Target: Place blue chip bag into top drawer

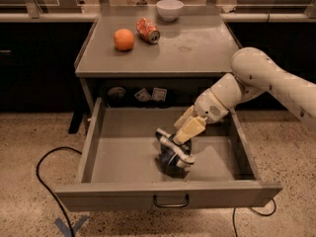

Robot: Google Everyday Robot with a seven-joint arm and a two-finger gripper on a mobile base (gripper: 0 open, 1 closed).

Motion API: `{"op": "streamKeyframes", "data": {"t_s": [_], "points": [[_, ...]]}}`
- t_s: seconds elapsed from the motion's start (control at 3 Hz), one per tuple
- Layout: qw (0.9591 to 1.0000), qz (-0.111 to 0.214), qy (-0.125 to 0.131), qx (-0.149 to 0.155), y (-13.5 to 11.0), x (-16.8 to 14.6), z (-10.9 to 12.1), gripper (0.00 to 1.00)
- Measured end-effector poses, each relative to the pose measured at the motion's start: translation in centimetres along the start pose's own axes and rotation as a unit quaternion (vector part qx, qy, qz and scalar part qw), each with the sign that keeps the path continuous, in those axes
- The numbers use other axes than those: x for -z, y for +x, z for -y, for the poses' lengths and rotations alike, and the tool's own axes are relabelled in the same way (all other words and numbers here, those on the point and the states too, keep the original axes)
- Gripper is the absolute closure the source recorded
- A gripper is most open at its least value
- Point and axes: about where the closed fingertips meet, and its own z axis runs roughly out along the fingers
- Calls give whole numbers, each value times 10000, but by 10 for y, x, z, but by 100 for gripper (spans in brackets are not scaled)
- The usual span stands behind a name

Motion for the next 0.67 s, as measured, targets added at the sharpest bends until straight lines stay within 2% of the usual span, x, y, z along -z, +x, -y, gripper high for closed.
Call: {"op": "streamKeyframes", "data": {"t_s": [0.33, 0.67], "points": [[10000, 0, -1, 0, 0, 0, 0, 0], [10000, 0, -1, 0, 0, 0, 0, 0]]}}
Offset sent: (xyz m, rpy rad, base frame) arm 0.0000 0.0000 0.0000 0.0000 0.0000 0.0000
